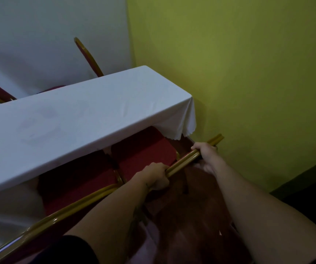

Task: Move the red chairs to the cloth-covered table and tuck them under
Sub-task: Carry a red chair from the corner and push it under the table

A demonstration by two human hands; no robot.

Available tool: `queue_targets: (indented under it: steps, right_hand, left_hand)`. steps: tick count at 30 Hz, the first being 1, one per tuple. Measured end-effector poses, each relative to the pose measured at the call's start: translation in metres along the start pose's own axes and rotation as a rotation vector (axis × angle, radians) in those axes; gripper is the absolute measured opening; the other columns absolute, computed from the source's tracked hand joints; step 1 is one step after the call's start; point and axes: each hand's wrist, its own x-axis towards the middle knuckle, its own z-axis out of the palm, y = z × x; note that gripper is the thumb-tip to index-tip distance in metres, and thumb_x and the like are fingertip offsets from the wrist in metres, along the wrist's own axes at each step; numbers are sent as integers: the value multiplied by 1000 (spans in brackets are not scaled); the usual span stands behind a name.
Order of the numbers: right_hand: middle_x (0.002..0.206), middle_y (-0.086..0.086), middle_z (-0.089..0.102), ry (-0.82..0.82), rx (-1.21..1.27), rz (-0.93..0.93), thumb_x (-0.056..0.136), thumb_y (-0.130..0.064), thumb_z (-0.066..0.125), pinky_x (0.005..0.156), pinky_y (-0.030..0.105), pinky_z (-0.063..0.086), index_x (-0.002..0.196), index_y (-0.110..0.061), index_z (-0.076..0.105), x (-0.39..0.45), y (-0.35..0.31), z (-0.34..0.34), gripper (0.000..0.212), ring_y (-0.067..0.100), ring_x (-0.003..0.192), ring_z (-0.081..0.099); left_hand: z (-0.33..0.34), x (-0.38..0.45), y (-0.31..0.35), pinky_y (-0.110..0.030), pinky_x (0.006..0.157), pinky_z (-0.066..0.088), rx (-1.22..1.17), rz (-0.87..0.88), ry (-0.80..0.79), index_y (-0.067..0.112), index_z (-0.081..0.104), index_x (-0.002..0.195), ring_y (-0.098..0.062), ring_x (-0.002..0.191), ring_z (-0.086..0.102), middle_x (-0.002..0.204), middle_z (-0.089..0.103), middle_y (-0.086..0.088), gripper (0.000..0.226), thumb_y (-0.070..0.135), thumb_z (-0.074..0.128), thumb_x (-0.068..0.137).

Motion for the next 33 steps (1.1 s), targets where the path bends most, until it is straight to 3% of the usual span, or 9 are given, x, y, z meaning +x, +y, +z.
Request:
queue_targets:
  steps: [6,8,11,14,20,26,29,31,33]
  right_hand:
    - [80,11,49,7,11,-9,91,3,55,59,51,57,90,-12,35,16,-6,23,25,24,68,58]
    - [81,11,50,9,24,-17,90,2,56,56,50,57,97,-9,36,23,-9,25,24,24,67,59]
    - [80,10,53,9,33,-24,88,1,57,44,43,58,122,-9,31,33,-13,28,44,22,62,61]
    - [85,12,54,-3,57,-14,84,2,59,44,48,60,138,-8,27,40,-17,34,63,26,66,65]
    - [81,13,54,-15,70,-27,82,-2,58,54,53,62,131,-7,29,54,-21,58,57,25,65,65]
    - [95,15,59,19,38,1,77,-6,63,53,50,62,140,-9,27,54,-26,55,72,28,78,68]
    - [120,15,61,119,-208,-30,81,-19,70,66,44,59,142,-9,22,43,-30,52,78,29,99,66]
    - [147,21,46,259,-585,-136,80,-31,72,90,46,52,154,-5,14,37,-33,53,98,40,124,54]
    - [160,27,24,330,-924,-249,80,-34,71,103,52,43,160,-10,10,27,-41,59,104,47,142,33]
  left_hand:
    - [-13,13,-5,-44,95,54,18,-30,68,27,49,146,-27,109,60,126,58,-7,61,15,59,87]
    - [-16,18,-4,-43,94,54,21,-30,68,27,50,144,-27,107,60,125,59,-7,59,15,60,87]
    - [-24,28,-1,-41,89,56,38,-25,60,28,53,141,-24,98,59,119,59,-6,56,14,58,86]
    - [-30,35,-1,-40,88,56,32,-46,60,28,53,141,-24,96,59,109,56,-2,57,12,57,87]
    - [-48,48,-14,-34,74,51,13,-87,97,26,52,142,-18,86,57,100,54,1,57,11,58,88]
    - [-40,44,-14,-38,83,57,15,-79,143,22,54,131,-23,91,61,105,56,-4,44,12,59,88]
    - [-38,32,-20,-34,76,56,18,-53,154,21,53,130,-22,91,61,109,58,-5,42,12,58,89]
    - [-45,19,-30,-34,76,56,4,-44,164,22,53,137,-24,98,64,119,61,-5,47,14,57,90]
    - [-56,1,-46,-36,90,56,-39,-43,191,21,55,139,-26,112,63,131,63,-5,48,18,58,91]
